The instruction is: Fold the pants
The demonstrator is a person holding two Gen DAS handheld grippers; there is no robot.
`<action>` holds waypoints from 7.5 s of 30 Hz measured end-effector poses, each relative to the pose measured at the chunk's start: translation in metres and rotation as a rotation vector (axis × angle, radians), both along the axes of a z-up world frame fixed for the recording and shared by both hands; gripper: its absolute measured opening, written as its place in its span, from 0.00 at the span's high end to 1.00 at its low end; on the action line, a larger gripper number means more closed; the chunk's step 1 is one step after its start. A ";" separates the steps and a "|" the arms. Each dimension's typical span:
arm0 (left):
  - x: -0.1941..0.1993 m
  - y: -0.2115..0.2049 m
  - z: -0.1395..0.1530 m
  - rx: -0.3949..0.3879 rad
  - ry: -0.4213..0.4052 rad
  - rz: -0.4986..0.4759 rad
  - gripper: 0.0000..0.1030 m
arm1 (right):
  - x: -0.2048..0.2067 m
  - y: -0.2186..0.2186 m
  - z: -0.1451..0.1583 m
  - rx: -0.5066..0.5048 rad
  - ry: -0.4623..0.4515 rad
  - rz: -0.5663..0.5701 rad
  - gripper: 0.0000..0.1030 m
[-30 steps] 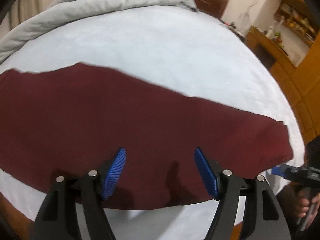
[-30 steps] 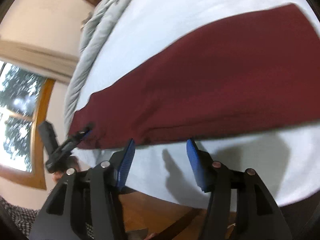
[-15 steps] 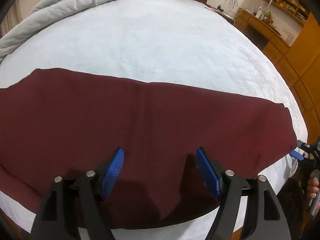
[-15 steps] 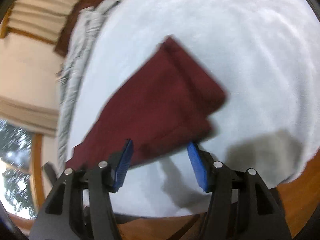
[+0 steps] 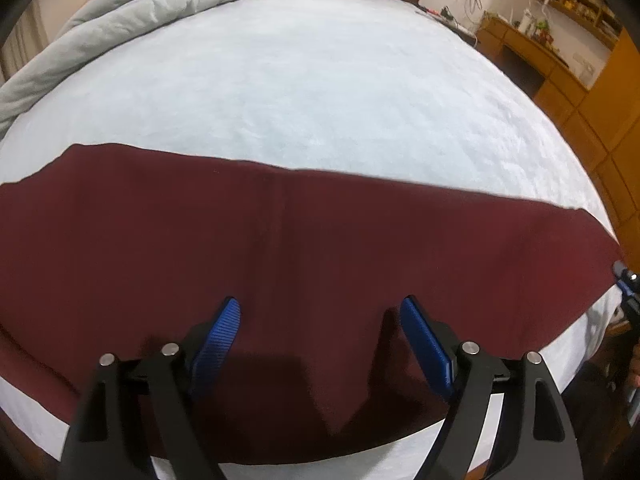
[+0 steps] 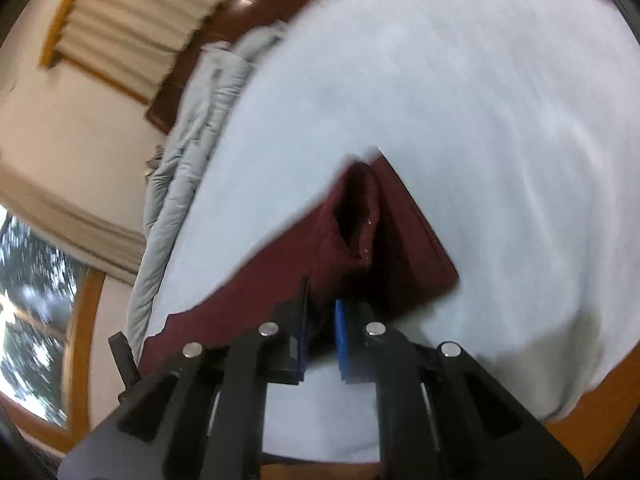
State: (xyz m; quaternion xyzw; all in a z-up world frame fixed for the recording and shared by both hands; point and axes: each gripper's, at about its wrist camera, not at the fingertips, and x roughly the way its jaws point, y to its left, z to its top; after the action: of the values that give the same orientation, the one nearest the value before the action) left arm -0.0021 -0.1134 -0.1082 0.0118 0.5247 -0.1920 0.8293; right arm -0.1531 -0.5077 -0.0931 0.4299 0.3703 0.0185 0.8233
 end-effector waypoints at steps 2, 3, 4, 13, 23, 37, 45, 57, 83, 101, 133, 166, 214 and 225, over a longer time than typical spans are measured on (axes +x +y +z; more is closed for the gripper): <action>-0.001 -0.002 0.002 -0.005 -0.013 0.011 0.20 | 0.007 -0.004 0.015 -0.050 -0.027 0.012 0.90; -0.001 -0.005 0.001 0.000 -0.013 0.009 0.20 | 0.012 -0.006 0.013 -0.074 -0.001 0.015 0.91; -0.002 -0.009 -0.001 0.016 -0.011 0.007 0.20 | 0.018 -0.009 0.003 -0.080 0.075 0.017 0.90; -0.005 -0.023 -0.001 0.052 -0.017 -0.028 0.16 | 0.004 -0.008 -0.027 -0.067 0.227 0.008 0.68; -0.008 -0.050 0.017 -0.084 0.018 -0.040 0.15 | -0.014 0.003 -0.034 0.140 0.245 -0.013 0.41; -0.004 -0.051 -0.004 -0.074 0.065 -0.009 0.15 | 0.021 -0.018 -0.047 0.167 0.150 -0.090 0.73; 0.002 -0.049 0.008 -0.100 0.042 0.024 0.16 | 0.036 -0.019 0.017 0.038 0.020 -0.040 0.85; 0.007 -0.045 -0.016 -0.060 0.046 0.028 0.15 | 0.029 -0.043 -0.041 -0.020 0.230 -0.155 0.85; 0.009 0.022 0.027 -0.099 0.013 0.135 0.04 | 0.043 0.011 0.051 -0.094 0.065 -0.140 0.83; -0.009 0.116 0.033 -0.228 0.012 0.298 0.04 | 0.155 0.272 0.129 -0.241 -0.083 0.299 0.83; 0.013 0.120 0.034 -0.379 0.077 0.284 0.04 | 0.114 0.315 0.066 -0.113 -0.013 0.580 0.30; 0.016 0.028 -0.006 -0.280 0.121 -0.007 0.12 | 0.098 0.227 -0.024 0.015 0.281 0.436 0.62; -0.038 0.333 0.024 -0.348 0.028 0.648 0.15 | 0.147 0.310 0.054 -0.226 0.154 0.535 0.30; -0.010 0.407 -0.029 -0.574 0.069 0.828 0.15 | 0.156 0.322 0.032 -0.262 0.229 0.538 0.30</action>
State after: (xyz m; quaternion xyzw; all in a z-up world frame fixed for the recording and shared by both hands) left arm -0.0118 0.2933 -0.1368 -0.4323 0.4385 0.0163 0.7877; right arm 0.0024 -0.1858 -0.0610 0.2062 0.5604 0.1393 0.7900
